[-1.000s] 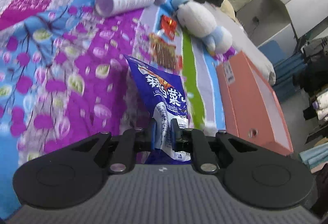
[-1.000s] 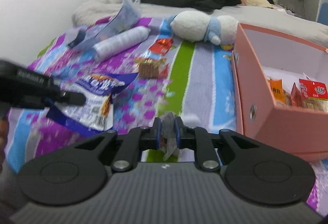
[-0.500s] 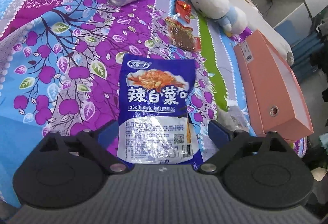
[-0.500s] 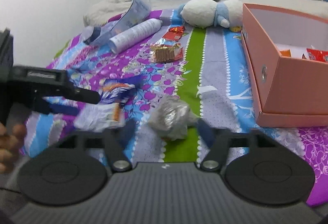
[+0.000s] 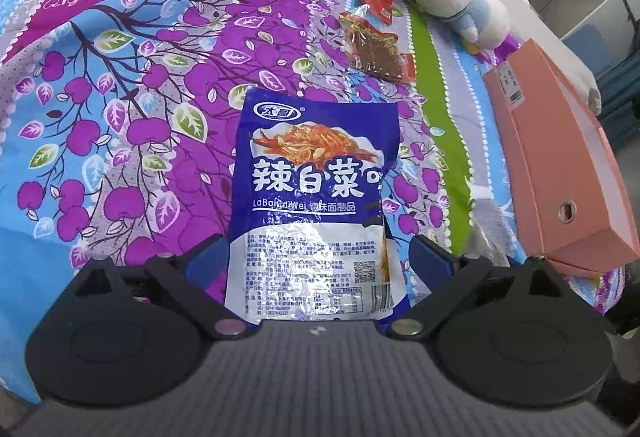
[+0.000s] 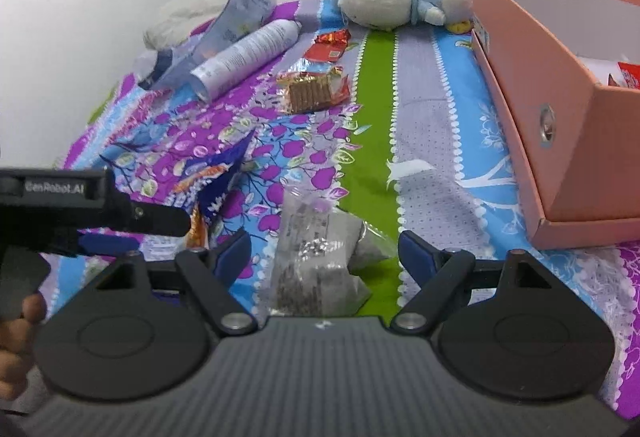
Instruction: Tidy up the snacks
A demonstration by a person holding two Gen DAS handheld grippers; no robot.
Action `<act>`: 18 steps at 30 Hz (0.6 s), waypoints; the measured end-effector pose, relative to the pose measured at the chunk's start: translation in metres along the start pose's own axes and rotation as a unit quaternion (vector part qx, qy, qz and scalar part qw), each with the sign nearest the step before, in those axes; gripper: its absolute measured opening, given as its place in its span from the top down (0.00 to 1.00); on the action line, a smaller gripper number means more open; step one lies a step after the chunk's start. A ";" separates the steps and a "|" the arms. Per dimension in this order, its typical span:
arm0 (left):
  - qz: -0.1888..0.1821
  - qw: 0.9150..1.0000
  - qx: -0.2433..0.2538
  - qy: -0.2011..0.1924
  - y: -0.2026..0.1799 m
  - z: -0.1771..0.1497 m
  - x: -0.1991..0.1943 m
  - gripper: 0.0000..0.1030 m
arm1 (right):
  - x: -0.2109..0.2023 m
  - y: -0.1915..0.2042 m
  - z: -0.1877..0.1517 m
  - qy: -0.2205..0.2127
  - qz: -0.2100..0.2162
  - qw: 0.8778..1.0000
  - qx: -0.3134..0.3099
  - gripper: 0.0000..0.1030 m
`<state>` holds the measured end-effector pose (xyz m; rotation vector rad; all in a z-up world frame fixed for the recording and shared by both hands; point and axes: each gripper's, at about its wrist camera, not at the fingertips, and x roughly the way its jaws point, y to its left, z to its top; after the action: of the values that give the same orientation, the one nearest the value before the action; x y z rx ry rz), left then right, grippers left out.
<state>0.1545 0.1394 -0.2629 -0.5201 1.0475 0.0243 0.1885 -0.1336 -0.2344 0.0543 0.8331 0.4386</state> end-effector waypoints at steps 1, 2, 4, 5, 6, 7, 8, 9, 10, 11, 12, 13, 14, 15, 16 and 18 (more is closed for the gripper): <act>0.003 1.000 0.000 0.000 -0.001 0.000 0.001 0.04 | 0.002 0.001 -0.002 0.002 -0.002 1.000 -0.003 0.21; 0.005 1.000 0.001 -0.001 -0.002 0.000 0.002 0.04 | 0.004 0.001 -0.004 0.006 -0.007 1.000 -0.006 0.24; 0.010 1.000 0.002 -0.003 -0.003 0.001 0.004 0.04 | 0.009 0.001 -0.009 0.022 -0.017 1.000 -0.009 0.34; 0.012 1.000 0.002 -0.003 -0.004 0.001 0.005 0.04 | 0.010 0.000 -0.010 0.024 -0.017 1.000 -0.007 0.36; 0.012 1.000 0.003 -0.004 -0.005 0.002 0.006 0.04 | 0.009 0.000 -0.011 0.022 -0.016 1.000 -0.007 0.40; 0.012 1.000 0.004 -0.006 -0.006 0.002 0.006 0.04 | 0.007 0.000 -0.012 0.019 -0.011 1.000 -0.009 0.50; 0.012 1.000 0.008 -0.008 -0.007 0.003 0.006 0.04 | 0.005 0.000 -0.011 0.019 -0.012 1.000 -0.010 0.53; 0.016 1.000 0.015 -0.010 -0.010 0.003 0.007 0.04 | 0.003 0.001 -0.011 0.016 -0.014 1.000 -0.014 0.54; 0.023 0.999 0.020 -0.013 -0.011 0.004 0.008 0.04 | 0.001 0.001 -0.011 0.012 -0.015 1.000 -0.019 0.56; 0.029 0.999 0.021 -0.012 -0.013 0.006 0.009 0.04 | -0.001 0.001 -0.010 0.010 -0.017 1.000 -0.024 0.56; 0.031 0.999 0.020 -0.012 -0.013 0.007 0.010 0.04 | -0.003 0.001 -0.010 0.006 -0.021 0.999 -0.028 0.57; 0.032 0.999 0.018 -0.012 -0.013 0.009 0.011 0.04 | -0.004 0.000 -0.009 0.004 -0.026 0.999 -0.031 0.57; 0.034 0.999 0.017 -0.014 -0.013 0.009 0.012 0.04 | -0.005 -0.002 -0.009 0.003 -0.031 0.999 -0.034 0.57; 0.040 0.999 0.018 -0.016 -0.014 0.010 0.014 0.04 | -0.005 -0.004 -0.008 0.002 -0.038 0.999 -0.036 0.57; 0.045 0.999 0.016 -0.014 -0.015 0.011 0.017 0.04 | -0.005 -0.006 -0.007 0.002 -0.044 0.998 -0.035 0.57; 0.047 0.999 0.013 -0.013 -0.016 0.012 0.021 0.04 | -0.006 -0.011 -0.006 0.001 -0.052 0.998 -0.033 0.57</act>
<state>0.1788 0.1260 -0.2694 -0.4457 1.0455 0.1000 0.1845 -0.1463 -0.2370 -0.0508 0.8189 0.3674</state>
